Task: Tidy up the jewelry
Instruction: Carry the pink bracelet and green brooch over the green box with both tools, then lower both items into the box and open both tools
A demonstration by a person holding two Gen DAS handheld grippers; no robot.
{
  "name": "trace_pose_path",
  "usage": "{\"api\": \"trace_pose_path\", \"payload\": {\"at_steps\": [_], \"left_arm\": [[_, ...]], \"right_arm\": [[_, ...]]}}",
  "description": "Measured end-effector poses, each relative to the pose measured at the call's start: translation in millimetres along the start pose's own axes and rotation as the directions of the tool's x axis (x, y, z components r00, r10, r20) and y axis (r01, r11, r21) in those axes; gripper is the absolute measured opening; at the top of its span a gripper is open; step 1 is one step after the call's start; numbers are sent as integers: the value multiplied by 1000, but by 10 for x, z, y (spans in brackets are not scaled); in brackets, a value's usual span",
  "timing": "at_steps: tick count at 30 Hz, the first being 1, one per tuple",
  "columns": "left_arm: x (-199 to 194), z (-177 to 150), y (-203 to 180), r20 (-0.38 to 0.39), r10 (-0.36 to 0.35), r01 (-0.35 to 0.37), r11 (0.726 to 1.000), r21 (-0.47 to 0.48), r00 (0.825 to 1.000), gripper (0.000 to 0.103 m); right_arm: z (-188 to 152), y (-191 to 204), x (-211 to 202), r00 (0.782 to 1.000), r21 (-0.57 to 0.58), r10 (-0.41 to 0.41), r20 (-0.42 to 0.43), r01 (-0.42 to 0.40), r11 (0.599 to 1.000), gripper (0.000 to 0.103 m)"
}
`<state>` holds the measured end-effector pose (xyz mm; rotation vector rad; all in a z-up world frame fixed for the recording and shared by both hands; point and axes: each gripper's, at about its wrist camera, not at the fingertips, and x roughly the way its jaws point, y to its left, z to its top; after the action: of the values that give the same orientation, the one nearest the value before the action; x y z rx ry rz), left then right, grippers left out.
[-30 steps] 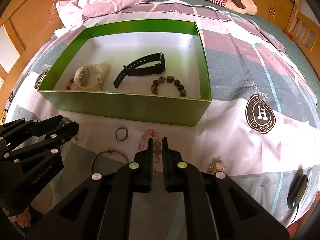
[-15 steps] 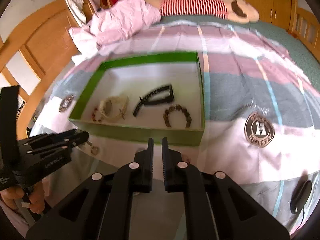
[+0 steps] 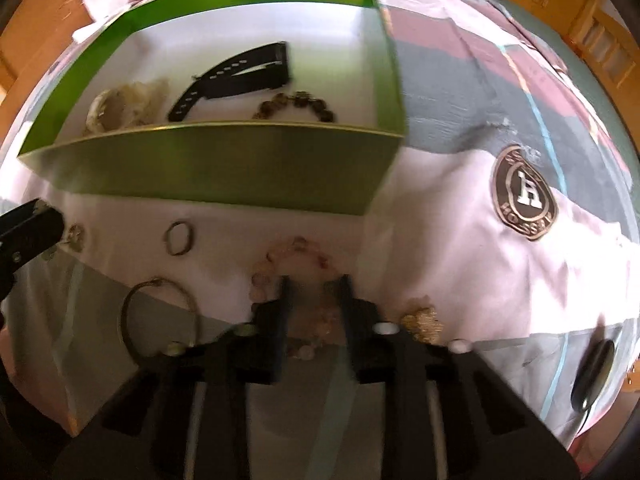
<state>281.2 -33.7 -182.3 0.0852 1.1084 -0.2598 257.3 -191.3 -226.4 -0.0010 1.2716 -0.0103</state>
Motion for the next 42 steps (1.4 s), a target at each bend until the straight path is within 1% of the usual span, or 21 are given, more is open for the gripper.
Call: {"api": "trace_pose_path", "payload": {"at_steps": [2,6,8,11,12,14,17,21,22,23,27,30,32,34,36,38,40,42], "left_arm": [[-9,4,5,3,3,-3,1000,-1,1000,29],[-54,18,47,19,8,-8,1000,-10,1000,29],[-97,34,77,32,7,-7,1000,-17,999,29],[-156,64,108,50,1,0,1000,-28,999,29],[-166,72,118,55,1,1,1000,-31,999,29],[-185,87,128,64,-1,3,999,-35,998,29],[-277,123,155,100,-20,24,999,-45,995,29],[-421,194,216,138,-91,98,994,-50,986,29],[-442,208,229,146,-93,101,994,-52,985,29],[-477,252,247,153,-92,101,994,-49,984,29],[-547,524,303,172,-85,95,994,-53,982,29],[-517,725,328,171,-89,98,994,-46,981,29],[-460,822,335,173,-88,97,994,-46,981,29],[-348,894,359,170,-83,94,994,-54,982,29],[-205,932,373,152,-72,82,995,-61,986,29],[-81,961,389,123,-93,102,992,-75,988,29],[-15,995,365,115,-106,115,991,-73,988,29],[19,1051,325,125,-101,108,993,-55,987,29]], "right_arm": [[3,15,-51,1000,-1,13,11,-13,1000,8],[31,74,-255,996,-13,60,70,-59,998,8],[43,105,-414,990,-24,103,100,-101,995,8],[92,102,-645,973,-28,172,152,-170,985,8],[110,89,-725,965,-31,190,179,-188,982,8],[155,79,-938,939,-45,231,255,-227,973,8],[225,12,-1196,892,-42,275,359,-279,959,8],[291,-172,-1404,838,-20,303,454,-330,944,8],[305,-193,-1439,827,-14,299,476,-334,943,8],[325,-211,-1465,821,-7,291,492,-331,944,8],[453,-272,-1450,821,14,260,509,-309,951,8],[542,-270,-1391,823,31,246,512,-305,952,8],[631,-233,-1290,832,32,231,504,-286,958,8],[696,-187,-1135,849,36,219,482,-269,963,8],[750,-142,-944,871,52,202,447,-251,967,8],[794,-114,-805,885,65,198,421,-248,967,8],[829,-85,-712,892,78,196,407,-248,966,8],[862,-48,-654,894,88,202,400,-256,963,8]]}}
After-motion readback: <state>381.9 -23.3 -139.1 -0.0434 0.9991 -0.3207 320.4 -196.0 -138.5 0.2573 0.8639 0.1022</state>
